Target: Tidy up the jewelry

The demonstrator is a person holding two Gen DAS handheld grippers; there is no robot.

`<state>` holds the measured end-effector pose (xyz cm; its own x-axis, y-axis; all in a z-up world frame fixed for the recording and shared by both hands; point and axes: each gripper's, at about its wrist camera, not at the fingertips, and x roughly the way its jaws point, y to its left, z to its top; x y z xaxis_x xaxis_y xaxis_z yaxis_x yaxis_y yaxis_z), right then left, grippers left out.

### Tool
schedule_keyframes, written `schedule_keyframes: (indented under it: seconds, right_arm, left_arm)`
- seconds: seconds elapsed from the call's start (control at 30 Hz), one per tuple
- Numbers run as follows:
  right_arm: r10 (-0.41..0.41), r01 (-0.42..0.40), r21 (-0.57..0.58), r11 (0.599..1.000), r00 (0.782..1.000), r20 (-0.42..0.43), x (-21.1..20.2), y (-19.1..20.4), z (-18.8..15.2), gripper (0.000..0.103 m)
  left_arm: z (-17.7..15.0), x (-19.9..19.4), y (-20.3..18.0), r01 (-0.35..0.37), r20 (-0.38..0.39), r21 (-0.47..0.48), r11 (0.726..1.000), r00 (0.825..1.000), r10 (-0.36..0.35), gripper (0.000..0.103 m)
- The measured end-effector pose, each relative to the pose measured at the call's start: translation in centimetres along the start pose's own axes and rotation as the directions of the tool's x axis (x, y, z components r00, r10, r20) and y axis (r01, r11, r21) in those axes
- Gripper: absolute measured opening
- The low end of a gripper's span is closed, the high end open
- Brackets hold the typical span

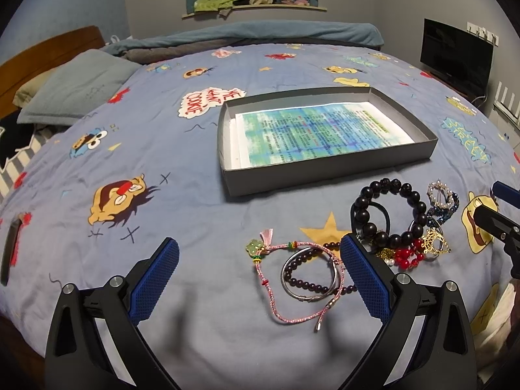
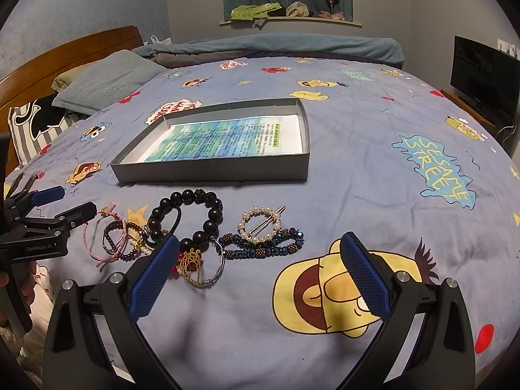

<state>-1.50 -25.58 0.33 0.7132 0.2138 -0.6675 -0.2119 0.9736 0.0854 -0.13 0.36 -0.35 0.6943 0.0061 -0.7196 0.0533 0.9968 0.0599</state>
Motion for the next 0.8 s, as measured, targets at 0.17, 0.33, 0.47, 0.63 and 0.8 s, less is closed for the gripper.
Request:
schedule_keyframes:
  seconds: [0.17, 0.33, 0.47, 0.63, 0.8]
  right_arm:
    - [-0.001, 0.001, -0.002, 1.000, 1.000, -0.001, -0.04, 0.07, 0.03, 0.098]
    - [0.001, -0.001, -0.010, 1.000, 1.000, -0.002, 0.01, 0.33, 0.14, 0.098]
    - [0.003, -0.003, -0.010, 1.000, 1.000, -0.008, 0.16, 0.43, 0.18, 0.098]
    - [0.004, -0.004, -0.014, 1.000, 1.000, -0.008, 0.32, 0.52, 0.21, 0.098]
    - [0.006, -0.006, -0.011, 1.000, 1.000, -0.012, 0.44, 0.47, 0.15, 0.098]
  left_arm:
    - [0.13, 0.13, -0.05, 0.003, -0.009, -0.001, 1.000, 1.000, -0.003, 0.098]
    - [0.21, 0.16, -0.15, 0.004, -0.012, 0.002, 1.000, 1.000, -0.004, 0.098]
    - [0.22, 0.25, -0.19, 0.002, -0.014, 0.004, 1.000, 1.000, -0.002, 0.098]
    - [0.35, 0.36, -0.15, 0.004, -0.016, 0.000, 1.000, 1.000, -0.004, 0.098]
    - [0.35, 0.42, -0.10, 0.004, -0.017, 0.000, 1.000, 1.000, -0.004, 0.098]
